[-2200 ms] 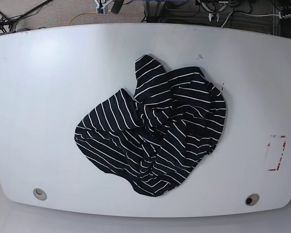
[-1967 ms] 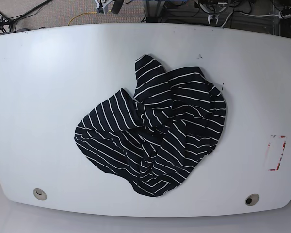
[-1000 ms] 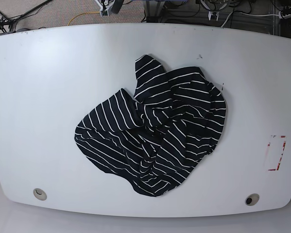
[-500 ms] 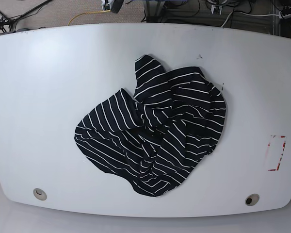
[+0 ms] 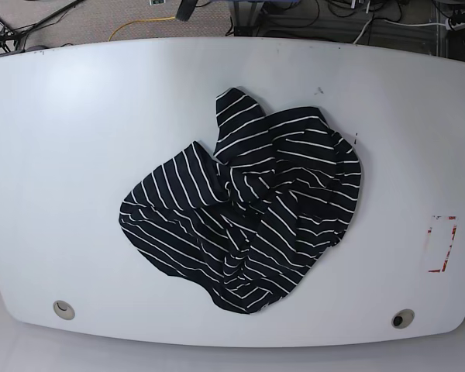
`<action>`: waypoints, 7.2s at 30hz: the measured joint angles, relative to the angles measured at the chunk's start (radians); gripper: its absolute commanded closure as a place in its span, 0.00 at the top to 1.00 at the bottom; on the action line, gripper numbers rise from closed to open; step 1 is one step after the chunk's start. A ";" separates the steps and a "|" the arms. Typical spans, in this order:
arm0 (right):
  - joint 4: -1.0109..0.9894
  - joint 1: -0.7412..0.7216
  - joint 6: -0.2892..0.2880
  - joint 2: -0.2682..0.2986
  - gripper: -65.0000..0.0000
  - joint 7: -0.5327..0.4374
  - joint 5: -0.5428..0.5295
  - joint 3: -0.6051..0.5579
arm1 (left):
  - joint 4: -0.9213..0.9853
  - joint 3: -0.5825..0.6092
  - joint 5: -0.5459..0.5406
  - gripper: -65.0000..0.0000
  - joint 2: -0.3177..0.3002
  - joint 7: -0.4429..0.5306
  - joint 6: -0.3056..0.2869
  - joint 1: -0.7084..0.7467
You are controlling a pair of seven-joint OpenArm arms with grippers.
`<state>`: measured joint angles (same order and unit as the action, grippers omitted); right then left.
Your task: Fold the T-shirt properly
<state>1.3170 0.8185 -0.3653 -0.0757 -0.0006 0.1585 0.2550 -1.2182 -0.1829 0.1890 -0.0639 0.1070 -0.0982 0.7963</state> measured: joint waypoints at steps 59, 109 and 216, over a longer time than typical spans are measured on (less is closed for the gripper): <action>0.694 0.140 -0.018 -0.046 0.11 0.104 0.027 -0.183 | -0.719 0.016 -0.505 1.00 -0.174 -0.385 0.005 -0.169; 0.696 0.027 -0.109 -0.051 0.10 0.160 -0.002 0.154 | -0.584 0.164 -0.422 1.00 -0.055 -0.514 0.032 -0.348; -0.394 -1.374 -0.215 0.039 0.64 0.629 0.000 0.066 | -0.547 -0.402 -0.421 0.00 -0.197 -0.583 -0.187 -0.245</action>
<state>0.9226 -0.5552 -0.5804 -0.0372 0.6285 0.1589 0.3210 -1.7653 -0.5846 -0.2321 -0.2607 -0.4755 -0.2852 0.5518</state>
